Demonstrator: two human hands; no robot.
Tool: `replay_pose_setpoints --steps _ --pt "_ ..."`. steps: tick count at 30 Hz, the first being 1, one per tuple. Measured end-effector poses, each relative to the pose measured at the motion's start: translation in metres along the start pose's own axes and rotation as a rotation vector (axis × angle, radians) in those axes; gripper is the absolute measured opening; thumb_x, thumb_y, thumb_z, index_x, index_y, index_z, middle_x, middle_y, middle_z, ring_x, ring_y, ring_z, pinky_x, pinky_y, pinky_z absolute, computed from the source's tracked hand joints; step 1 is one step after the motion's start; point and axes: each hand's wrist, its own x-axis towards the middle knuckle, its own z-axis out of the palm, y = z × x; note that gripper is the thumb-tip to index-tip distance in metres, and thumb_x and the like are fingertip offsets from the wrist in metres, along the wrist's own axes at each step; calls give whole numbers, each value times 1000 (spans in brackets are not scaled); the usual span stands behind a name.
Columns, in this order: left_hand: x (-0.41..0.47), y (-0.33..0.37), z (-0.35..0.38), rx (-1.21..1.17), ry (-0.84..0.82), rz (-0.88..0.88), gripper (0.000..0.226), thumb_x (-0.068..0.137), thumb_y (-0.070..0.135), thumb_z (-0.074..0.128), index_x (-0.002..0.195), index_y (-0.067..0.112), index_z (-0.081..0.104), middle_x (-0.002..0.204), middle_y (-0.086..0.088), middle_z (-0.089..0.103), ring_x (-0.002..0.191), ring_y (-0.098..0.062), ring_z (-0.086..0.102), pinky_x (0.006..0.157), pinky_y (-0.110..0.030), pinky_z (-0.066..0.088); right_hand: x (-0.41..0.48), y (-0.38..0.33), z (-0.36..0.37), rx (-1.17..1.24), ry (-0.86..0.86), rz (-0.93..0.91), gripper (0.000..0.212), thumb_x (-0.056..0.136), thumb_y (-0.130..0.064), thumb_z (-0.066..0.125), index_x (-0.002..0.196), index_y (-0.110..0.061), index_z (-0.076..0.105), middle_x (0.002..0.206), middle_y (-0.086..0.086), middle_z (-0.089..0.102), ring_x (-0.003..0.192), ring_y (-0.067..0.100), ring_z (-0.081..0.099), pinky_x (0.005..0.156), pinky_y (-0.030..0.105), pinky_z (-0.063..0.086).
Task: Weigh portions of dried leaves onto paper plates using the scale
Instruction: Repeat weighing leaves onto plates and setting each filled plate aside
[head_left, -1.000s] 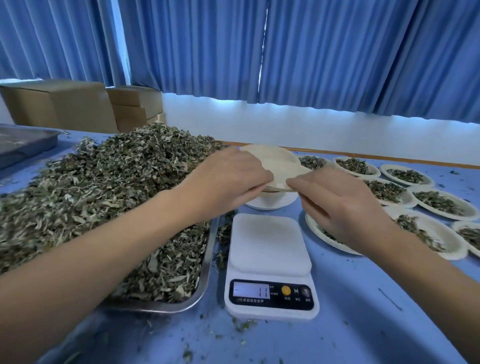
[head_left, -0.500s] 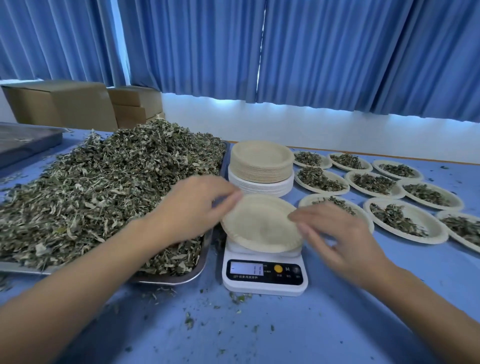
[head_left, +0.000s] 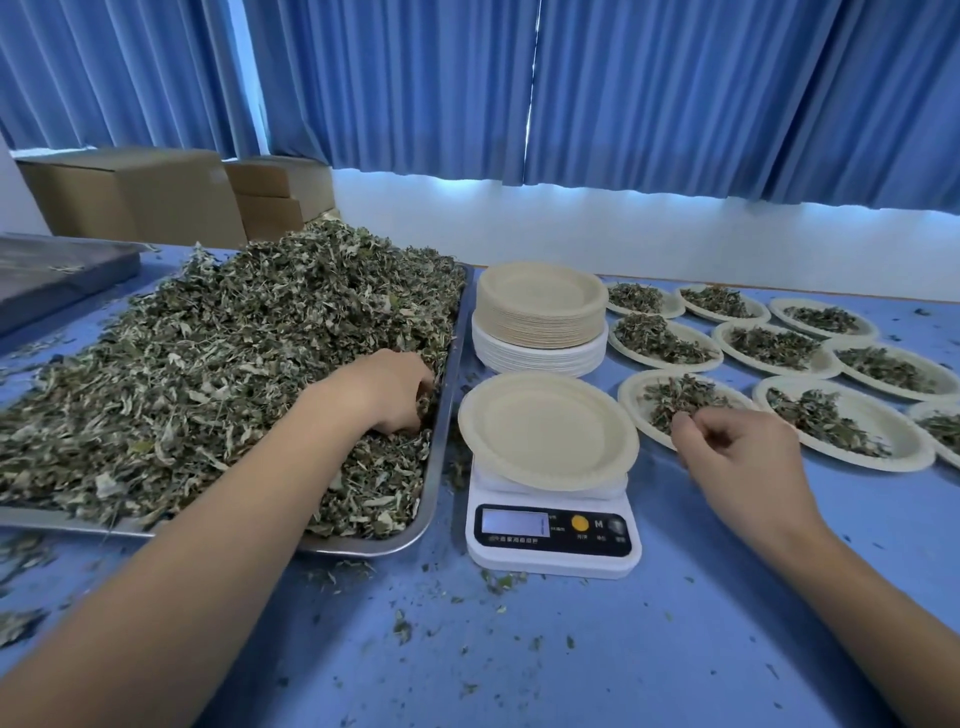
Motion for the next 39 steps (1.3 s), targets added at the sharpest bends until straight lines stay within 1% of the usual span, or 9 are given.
replay_pose_setpoints --steps 3,9,14,18,24,28,31,35,39 --pt "-2 3 0 -8 58 -24 34 86 14 75 119 18 69 121 -10 66 101 -31 66 81 -35 55 1 2 1 -4 -46 11 47 97 -19 58 56 0 45 51 17 49 46 24 38 48 40 39" --pt "-6 5 -2 -163 223 -113 39 85 -1 70 118 20 71 122 -16 61 82 -32 65 72 -35 53 -1 7 5 -1 -86 32 46 99 -21 59 59 0 49 57 18 56 57 39 57 57 40 44" --pt "-9 3 -10 -252 414 -106 36 87 -1 68 118 17 71 114 -18 64 87 -39 65 77 -40 56 1 8 3 17 -67 58 44 97 -23 59 56 -8 56 54 9 60 56 36 60 56 41 48" --pt "-10 5 -11 -282 402 -129 29 86 -3 69 109 15 72 113 -15 64 92 -39 64 91 -53 54 2 9 1 22 -59 83 43 98 -25 60 57 -10 59 54 7 61 56 36 61 60 45 55" --pt "-15 11 -28 -395 607 -54 14 82 1 73 90 12 73 94 -9 72 88 -33 67 78 -47 59 2 7 0 11 -56 65 44 98 -25 61 56 -10 60 54 5 61 55 31 60 55 43 50" --pt "-20 19 -35 -307 513 -104 32 83 0 72 103 26 73 109 -10 66 99 -39 62 93 -55 52 2 7 0 23 -54 64 45 98 -24 61 55 -13 61 53 2 62 53 26 59 57 40 47" --pt "-22 21 -31 -215 419 -171 38 86 -2 67 112 26 70 117 -14 61 100 -43 61 97 -59 49 1 6 0 34 -52 71 45 98 -24 61 54 -14 61 53 2 63 53 27 60 57 39 47" --pt "-24 17 -31 -248 525 -165 39 86 -6 63 113 20 72 112 -14 65 102 -43 62 94 -54 51 2 3 -1 32 -51 60 45 98 -23 61 54 -14 61 53 1 62 52 25 59 56 38 46" --pt "-28 25 -39 -371 612 -75 27 84 -3 66 99 19 74 99 -10 69 97 -37 63 83 -42 54 1 2 -2 32 -51 50 46 98 -23 62 54 -14 61 51 0 62 49 23 57 52 36 45"
